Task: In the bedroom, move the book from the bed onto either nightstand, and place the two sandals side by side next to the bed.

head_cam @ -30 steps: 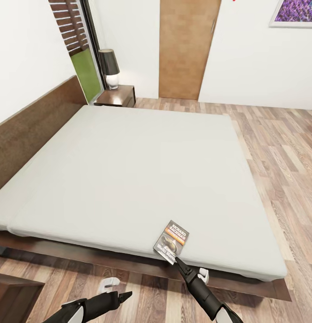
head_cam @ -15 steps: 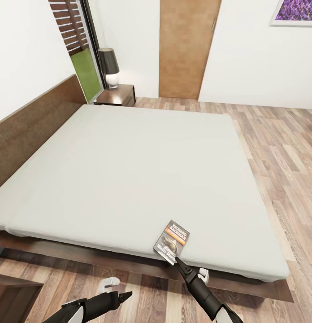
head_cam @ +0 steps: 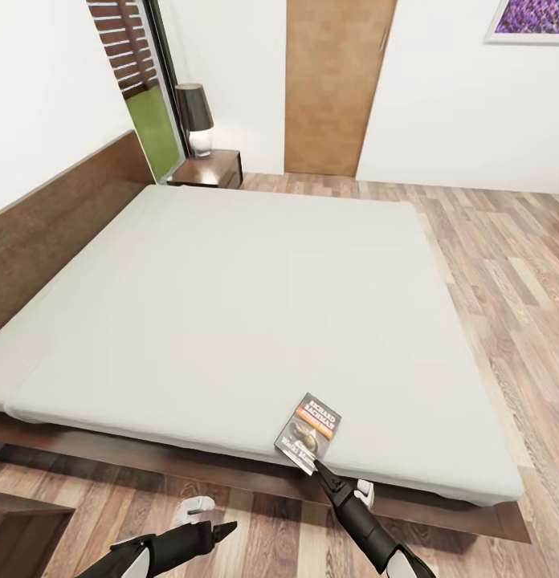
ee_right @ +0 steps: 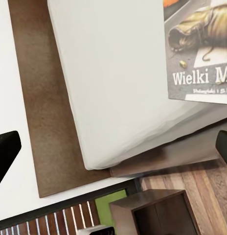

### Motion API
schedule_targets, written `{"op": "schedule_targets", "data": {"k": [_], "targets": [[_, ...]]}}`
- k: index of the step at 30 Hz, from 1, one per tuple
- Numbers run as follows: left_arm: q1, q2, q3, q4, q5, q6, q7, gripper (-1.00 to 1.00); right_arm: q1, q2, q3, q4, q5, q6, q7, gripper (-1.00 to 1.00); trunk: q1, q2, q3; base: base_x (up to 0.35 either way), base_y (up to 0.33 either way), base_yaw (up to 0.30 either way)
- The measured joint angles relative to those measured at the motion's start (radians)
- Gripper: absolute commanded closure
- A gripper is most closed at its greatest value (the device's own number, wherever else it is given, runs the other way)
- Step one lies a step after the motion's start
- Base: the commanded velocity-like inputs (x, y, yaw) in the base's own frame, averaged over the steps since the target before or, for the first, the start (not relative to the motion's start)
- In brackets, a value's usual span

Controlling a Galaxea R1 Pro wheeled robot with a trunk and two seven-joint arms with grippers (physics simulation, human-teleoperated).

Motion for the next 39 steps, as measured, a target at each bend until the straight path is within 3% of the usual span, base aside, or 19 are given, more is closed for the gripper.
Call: {"op": "schedule_targets", "data": {"k": [39], "targets": [[0.0,0.0,0.0,0.0,0.0,0.0,0.0,-1.0,0.0,-0.001,0.0,0.0,-0.002,0.006,0.0,-1.0,0.15,-0.273,-0.122,0.0,0.0,0.0]]}}
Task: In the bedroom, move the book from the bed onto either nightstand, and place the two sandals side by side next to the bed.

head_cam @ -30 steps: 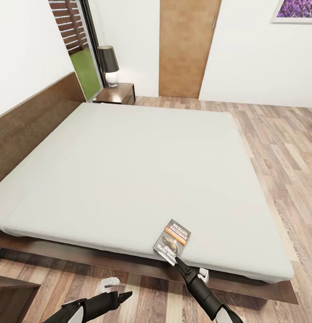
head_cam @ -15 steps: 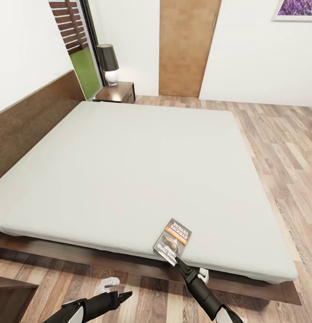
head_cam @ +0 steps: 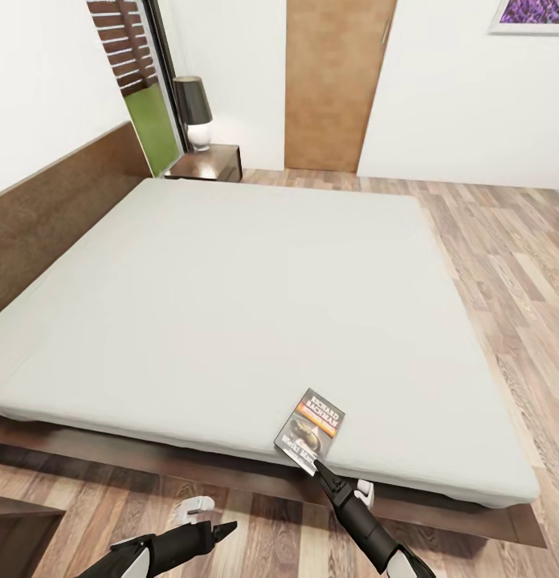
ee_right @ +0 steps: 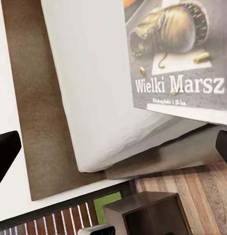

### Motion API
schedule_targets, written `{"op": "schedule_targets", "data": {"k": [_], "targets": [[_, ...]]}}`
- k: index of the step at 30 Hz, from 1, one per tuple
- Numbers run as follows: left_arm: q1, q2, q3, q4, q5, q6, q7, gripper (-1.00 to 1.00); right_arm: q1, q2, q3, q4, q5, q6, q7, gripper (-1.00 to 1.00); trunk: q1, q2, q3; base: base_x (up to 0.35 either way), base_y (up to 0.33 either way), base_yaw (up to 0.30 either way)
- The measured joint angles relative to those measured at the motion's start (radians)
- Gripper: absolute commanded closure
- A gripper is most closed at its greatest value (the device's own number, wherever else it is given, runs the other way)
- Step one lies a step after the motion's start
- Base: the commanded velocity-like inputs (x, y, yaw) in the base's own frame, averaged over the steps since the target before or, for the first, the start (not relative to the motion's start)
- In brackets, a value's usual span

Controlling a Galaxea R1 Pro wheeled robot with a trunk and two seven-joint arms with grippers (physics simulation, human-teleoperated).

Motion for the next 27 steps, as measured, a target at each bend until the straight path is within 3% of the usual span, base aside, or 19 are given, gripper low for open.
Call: {"op": "schedule_targets", "data": {"k": [27], "targets": [[0.0,0.0,0.0,0.0,0.0,0.0,0.0,-1.0,0.0,0.0,0.0,0.0,0.0,0.002,0.0,-1.0,0.096,-0.175,-0.078,0.0,0.0,0.0]]}}
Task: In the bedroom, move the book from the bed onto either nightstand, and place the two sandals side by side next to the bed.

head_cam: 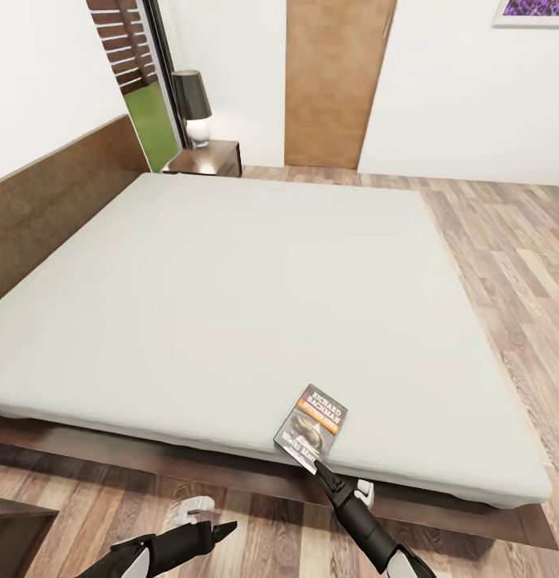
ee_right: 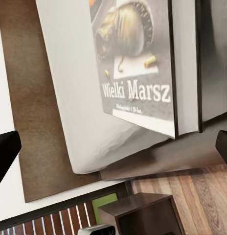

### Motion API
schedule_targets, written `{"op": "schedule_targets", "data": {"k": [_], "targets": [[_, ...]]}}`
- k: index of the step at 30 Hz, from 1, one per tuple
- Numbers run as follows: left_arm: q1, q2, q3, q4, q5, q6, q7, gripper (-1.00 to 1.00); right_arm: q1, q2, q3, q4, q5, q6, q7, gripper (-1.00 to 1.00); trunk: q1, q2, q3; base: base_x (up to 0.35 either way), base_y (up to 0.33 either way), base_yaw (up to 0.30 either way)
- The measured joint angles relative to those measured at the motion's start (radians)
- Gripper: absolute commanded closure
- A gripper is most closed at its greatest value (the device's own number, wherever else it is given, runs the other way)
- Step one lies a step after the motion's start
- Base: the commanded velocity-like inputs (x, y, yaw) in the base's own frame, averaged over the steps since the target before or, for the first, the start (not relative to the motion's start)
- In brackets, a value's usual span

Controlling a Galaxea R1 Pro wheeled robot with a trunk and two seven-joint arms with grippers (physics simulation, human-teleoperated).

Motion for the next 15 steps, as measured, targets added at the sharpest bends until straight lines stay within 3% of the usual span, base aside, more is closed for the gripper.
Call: {"op": "schedule_targets", "data": {"k": [8,15], "targets": [[0.0,0.0,0.0,0.0,0.0,0.0,0.0,-1.0,0.0,0.0,0.0,0.0,0.0,0.0,0.0,-1.0,0.031,-0.056,-0.025,0.0,0.0,0.0],[0.0,0.0,0.001,0.0,0.0,0.0,0.0,-1.0,0.0,0.0,0.0,0.0,0.0,0.0,0.0,-1.0,0.035,-0.063,-0.028,0.0,0.0,0.0]]}}
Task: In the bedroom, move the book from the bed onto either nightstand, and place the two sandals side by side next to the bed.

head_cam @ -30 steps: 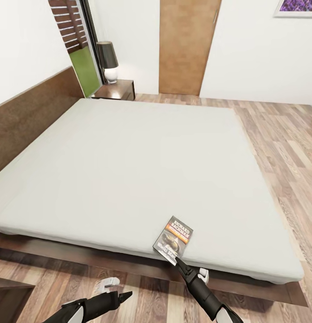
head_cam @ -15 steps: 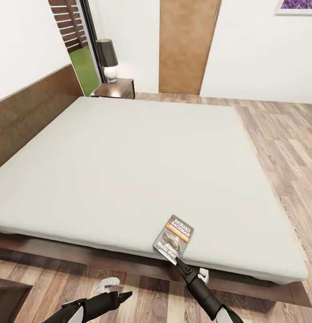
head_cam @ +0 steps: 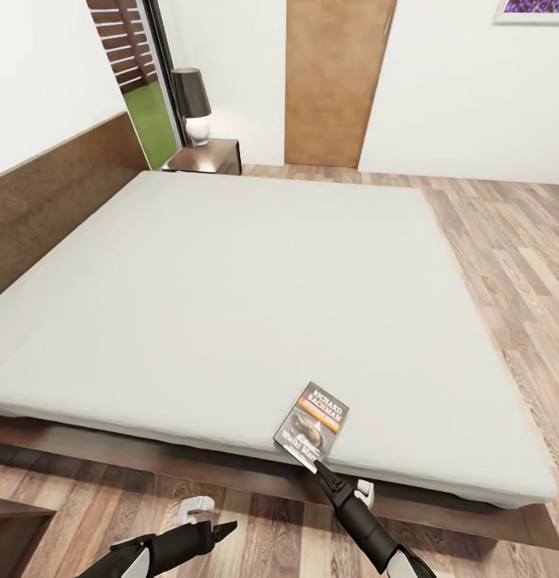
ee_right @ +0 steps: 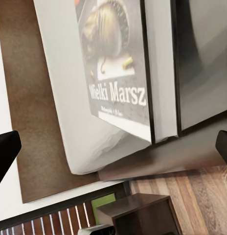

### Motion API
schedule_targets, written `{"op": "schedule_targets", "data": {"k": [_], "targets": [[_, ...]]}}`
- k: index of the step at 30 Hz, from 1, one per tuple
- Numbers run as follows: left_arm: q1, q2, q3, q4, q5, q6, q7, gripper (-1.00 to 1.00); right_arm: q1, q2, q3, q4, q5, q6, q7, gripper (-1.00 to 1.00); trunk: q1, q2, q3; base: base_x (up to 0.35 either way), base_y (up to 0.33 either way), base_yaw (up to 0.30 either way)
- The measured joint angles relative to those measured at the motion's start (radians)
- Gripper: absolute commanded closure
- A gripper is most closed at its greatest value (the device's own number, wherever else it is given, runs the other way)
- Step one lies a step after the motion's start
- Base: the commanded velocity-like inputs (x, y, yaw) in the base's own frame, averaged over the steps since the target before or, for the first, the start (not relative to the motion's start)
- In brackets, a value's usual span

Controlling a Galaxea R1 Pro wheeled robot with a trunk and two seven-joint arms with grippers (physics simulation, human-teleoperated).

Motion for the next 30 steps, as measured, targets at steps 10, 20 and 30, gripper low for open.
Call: {"op": "schedule_targets", "data": {"k": [10,20,30], "targets": [[0.0,0.0,0.0,0.0,0.0,0.0,0.0,-1.0,0.0,0.0,0.0,0.0,0.0,0.0,0.0,-1.0,0.008,-0.014,-0.006,0.0,0.0,0.0],[0.0,0.0,0.0,0.0,0.0,0.001,-0.002,-1.0,0.0,0.0,0.0,0.0,0.0,0.0,0.0,-1.0,0.031,-0.056,-0.025,0.0,0.0,0.0],[0.0,0.001,0.0,0.0,0.0,0.002,-0.002,-1.0,0.0,0.0,0.0,0.0,0.0,0.0,0.001,-1.0,0.035,-0.063,-0.028,0.0,0.0,0.0]]}}
